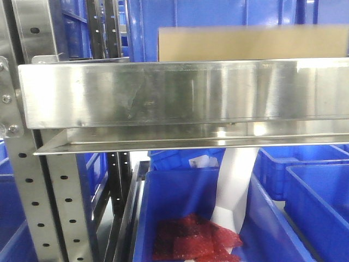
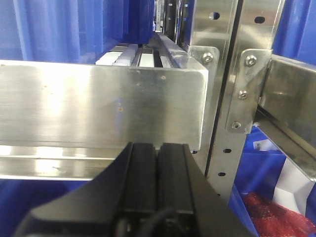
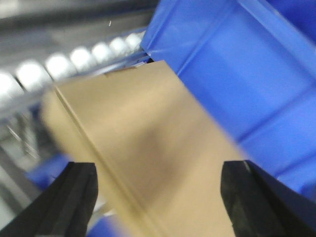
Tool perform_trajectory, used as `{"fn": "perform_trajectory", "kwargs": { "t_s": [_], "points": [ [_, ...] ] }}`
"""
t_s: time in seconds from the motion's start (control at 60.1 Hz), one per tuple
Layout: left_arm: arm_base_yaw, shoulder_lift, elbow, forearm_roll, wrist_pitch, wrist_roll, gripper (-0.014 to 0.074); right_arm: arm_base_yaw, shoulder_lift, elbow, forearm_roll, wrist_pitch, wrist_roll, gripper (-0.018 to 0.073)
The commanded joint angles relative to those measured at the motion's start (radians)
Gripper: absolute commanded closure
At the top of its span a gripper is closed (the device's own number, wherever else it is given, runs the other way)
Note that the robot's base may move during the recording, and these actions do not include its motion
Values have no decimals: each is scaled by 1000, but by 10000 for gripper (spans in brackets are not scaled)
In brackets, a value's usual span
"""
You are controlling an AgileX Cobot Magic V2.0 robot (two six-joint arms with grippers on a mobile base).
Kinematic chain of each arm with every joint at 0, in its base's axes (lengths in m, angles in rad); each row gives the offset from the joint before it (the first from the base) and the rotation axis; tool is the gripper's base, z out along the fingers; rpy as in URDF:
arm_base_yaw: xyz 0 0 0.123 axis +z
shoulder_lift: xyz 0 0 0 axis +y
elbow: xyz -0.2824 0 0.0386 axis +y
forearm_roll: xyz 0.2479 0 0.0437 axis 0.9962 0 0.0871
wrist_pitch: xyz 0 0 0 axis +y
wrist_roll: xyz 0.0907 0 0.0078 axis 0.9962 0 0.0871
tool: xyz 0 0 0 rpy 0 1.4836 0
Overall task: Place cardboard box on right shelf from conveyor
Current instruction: 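Lower the box onto the roller lane and open the right gripper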
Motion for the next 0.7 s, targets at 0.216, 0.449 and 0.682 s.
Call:
{"fn": "perform_trajectory", "kwargs": {
  "t_s": [0.216,0.449,0.682],
  "points": [
    [1,-15,10,-6,-86,0,713,-4,-290,209,16,-169,363,33],
    [1,-15,10,-6,-86,0,713,-4,-512,395,16,-225,394,431],
    [1,-15,10,-6,-86,0,713,-4,-639,438,18,-227,394,524]
  ]
}}
